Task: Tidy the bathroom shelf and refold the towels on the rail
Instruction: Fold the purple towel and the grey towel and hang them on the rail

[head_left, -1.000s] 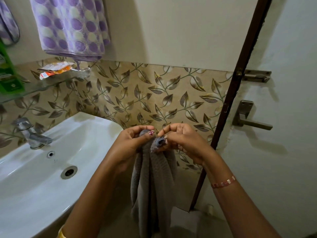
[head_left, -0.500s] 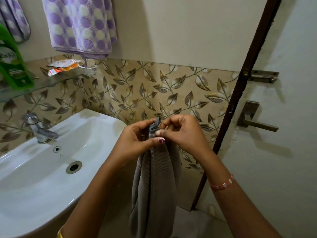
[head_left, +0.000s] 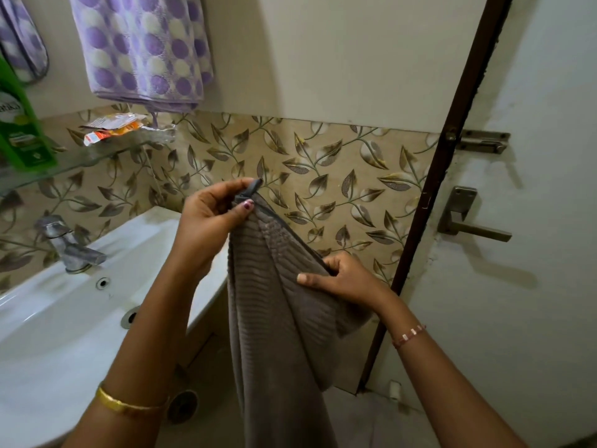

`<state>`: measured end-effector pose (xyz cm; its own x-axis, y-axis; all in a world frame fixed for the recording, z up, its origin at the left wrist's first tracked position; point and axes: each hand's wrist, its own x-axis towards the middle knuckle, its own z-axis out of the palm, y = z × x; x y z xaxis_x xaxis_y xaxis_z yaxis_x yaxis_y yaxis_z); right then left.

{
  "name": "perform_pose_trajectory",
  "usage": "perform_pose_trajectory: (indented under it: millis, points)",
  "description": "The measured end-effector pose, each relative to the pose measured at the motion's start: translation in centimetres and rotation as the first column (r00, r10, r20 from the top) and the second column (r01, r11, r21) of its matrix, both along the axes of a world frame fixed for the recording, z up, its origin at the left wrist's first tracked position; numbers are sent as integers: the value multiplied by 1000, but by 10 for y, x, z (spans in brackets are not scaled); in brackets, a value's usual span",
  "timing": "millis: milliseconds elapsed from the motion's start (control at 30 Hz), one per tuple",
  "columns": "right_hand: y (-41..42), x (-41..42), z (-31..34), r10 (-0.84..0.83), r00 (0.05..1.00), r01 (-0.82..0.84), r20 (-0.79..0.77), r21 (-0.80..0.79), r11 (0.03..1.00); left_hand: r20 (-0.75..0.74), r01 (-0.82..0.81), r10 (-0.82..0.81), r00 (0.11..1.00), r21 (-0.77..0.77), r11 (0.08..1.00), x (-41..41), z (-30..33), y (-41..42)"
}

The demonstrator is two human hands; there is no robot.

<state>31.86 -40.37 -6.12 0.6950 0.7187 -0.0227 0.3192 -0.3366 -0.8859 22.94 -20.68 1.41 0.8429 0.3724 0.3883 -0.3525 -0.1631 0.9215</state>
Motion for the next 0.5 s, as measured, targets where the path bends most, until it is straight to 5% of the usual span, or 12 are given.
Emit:
perform_pose_trajectory:
  millis: [167,267,333,367,500]
  points:
    - [-21,26,-28,-82,985,143,152,-450,881,10,-196,196,981,31,980,3,10,30]
    - [-22,38,-21,-57,878,362,475,-583,727,-17,-270,273,962,103,957,8,5,37]
    - [-25,43,-7,-89,730,548,678,-502,670,-38,-343,353,935,163,925,9,0,41]
    - [-29,45,0,-152,671,582,725,-389,714,-41,-378,393,918,203,903,10,-3,45]
    - [-40,44,31,-451,546,480,707,177,859,16,-537,590,807,434,723,12,-13,62]
